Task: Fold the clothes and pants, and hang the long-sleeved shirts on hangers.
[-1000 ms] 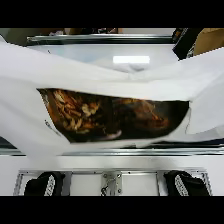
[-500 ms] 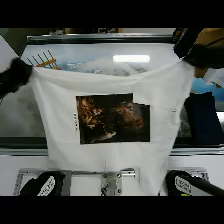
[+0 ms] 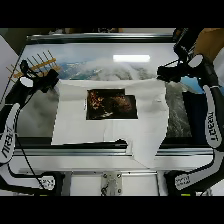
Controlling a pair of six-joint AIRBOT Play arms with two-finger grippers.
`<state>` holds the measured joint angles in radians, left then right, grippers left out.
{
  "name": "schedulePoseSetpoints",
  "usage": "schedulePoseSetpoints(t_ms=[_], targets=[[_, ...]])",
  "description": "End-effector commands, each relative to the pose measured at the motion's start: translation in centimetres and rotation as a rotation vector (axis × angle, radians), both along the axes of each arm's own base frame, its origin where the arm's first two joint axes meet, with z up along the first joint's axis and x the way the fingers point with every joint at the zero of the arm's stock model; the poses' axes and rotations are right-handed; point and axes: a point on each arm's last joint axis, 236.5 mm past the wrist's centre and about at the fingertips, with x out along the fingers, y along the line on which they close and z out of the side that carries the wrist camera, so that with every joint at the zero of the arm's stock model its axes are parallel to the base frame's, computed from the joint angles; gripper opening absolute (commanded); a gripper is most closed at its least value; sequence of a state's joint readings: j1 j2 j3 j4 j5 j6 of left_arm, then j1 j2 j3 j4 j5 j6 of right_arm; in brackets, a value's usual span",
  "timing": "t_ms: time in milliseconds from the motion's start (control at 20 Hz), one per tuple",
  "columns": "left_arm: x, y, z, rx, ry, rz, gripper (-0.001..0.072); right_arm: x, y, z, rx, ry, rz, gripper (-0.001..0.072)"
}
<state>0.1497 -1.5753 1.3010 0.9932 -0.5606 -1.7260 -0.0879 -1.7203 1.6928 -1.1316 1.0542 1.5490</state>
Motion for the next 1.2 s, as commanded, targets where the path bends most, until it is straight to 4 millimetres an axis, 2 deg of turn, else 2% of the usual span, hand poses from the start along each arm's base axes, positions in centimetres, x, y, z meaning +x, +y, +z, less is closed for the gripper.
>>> schedulePoseSetpoints(t_ms=[0,200,450,600,800,1000,1150], targets=[[1.3,0.4,-0.3,-0.015,0.035,-0.03,0.0007,1.2,-1.3,-0.2,-0.04,-0.041,-0.029,0.0011],[-1.0,1.3,0.1,0.009,0.062,-0.066,0.0006,-1.0,-3.1,0.2,-0.162,0.011,0.008,0.0011],[-6.4,0.6,-3.0,0.033,0.139,-0.1,0.0006,-4.3,-3.9,-0.6,-0.216,0.099,0.035,0.001],[-8.9,0.3,-5.6,0.024,0.192,-0.087,0.0007,-7.9,-4.1,-2.8,-0.233,0.168,0.04,0.001],[-11.2,-0.1,-8.5,0.007,0.263,-0.087,0.0007,-12.7,-3.9,-6.1,-0.234,0.236,0.037,0.001],[-11.5,-0.1,-9.0,0.005,0.273,-0.084,0.0007,-16.0,-3.7,-9.7,-0.225,0.323,0.042,0.0012],[-11.9,-0.4,-9.1,-0.003,0.289,-0.096,0.0007,-16.9,-3.6,-10.8,-0.22,0.351,0.044,0.0016]])
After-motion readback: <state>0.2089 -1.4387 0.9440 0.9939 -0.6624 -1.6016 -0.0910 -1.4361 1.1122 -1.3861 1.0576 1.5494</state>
